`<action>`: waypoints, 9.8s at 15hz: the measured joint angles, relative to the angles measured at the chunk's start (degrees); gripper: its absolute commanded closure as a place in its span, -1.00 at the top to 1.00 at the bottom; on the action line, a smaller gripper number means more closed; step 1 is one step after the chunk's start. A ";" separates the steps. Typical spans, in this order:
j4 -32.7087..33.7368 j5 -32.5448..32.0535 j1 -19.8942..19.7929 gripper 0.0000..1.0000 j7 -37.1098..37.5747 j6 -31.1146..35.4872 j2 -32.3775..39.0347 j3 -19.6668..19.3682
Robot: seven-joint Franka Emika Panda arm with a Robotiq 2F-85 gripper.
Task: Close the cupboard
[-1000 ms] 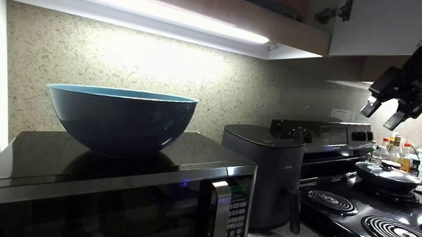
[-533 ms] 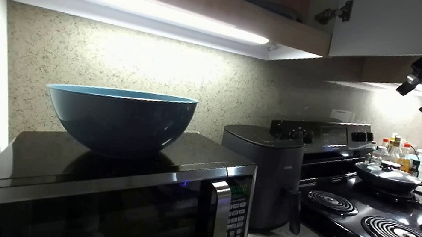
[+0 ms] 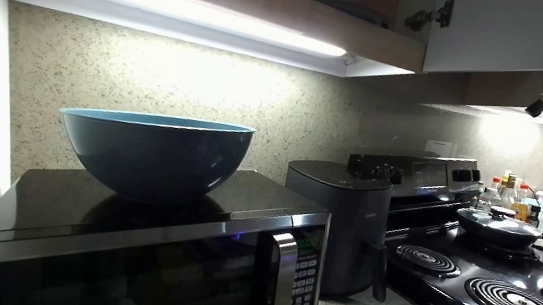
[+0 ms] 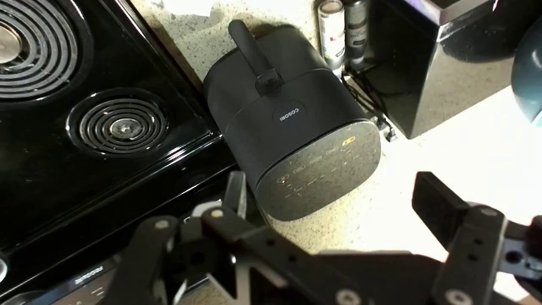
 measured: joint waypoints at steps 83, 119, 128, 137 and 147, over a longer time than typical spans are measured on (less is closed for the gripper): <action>4.11 20.18 4.95 1.00 1.88 -0.02 -19.64 -0.09; 6.73 23.96 6.96 1.00 -2.65 -11.96 -9.28 10.18; 2.48 16.90 11.84 1.00 -2.65 -13.94 -7.87 17.30; 4.86 16.91 11.95 1.00 -2.27 -13.63 -13.07 10.05; 2.86 22.38 17.12 1.00 -3.15 5.60 -16.10 7.62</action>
